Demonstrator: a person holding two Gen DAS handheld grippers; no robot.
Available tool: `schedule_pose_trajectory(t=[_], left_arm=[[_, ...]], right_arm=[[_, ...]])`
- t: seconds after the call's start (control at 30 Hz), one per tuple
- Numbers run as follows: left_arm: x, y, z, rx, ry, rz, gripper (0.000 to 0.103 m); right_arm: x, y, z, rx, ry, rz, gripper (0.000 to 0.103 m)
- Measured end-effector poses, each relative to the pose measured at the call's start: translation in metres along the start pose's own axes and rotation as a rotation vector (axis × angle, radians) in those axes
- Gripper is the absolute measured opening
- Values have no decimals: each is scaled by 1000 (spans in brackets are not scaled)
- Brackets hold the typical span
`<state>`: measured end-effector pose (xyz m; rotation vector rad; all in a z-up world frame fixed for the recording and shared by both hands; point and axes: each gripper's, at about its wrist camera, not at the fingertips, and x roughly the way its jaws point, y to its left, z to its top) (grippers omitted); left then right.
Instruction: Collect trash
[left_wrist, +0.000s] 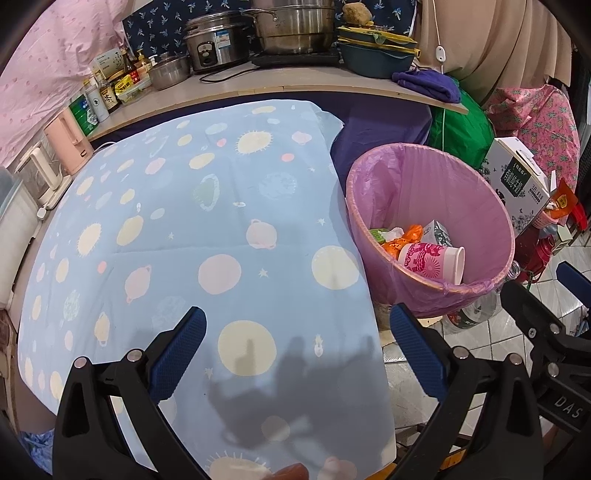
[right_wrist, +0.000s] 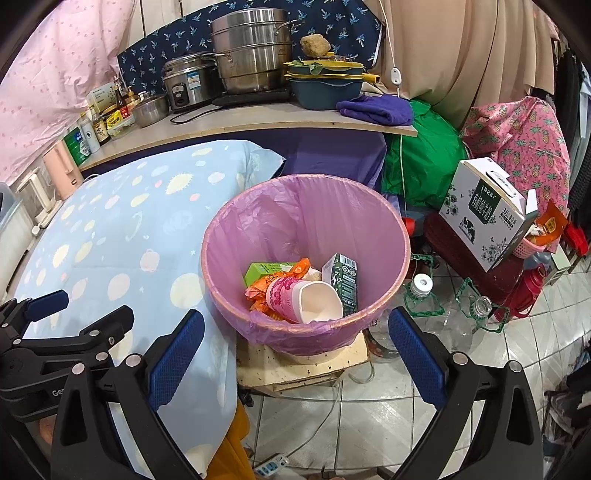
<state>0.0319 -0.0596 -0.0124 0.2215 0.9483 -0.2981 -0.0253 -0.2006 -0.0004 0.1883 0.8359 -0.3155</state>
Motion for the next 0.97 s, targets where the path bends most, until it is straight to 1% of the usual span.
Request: schedule_pose_trajectory(t=[0.5, 0.97], left_arm=[[0, -2, -6, -4, 17, 13, 95], [3, 2, -6, -14, 36, 6, 95]], right_arm=[[-1, 1, -1, 1, 4, -11, 96], [-1, 2, -1, 2, 5, -9, 96]])
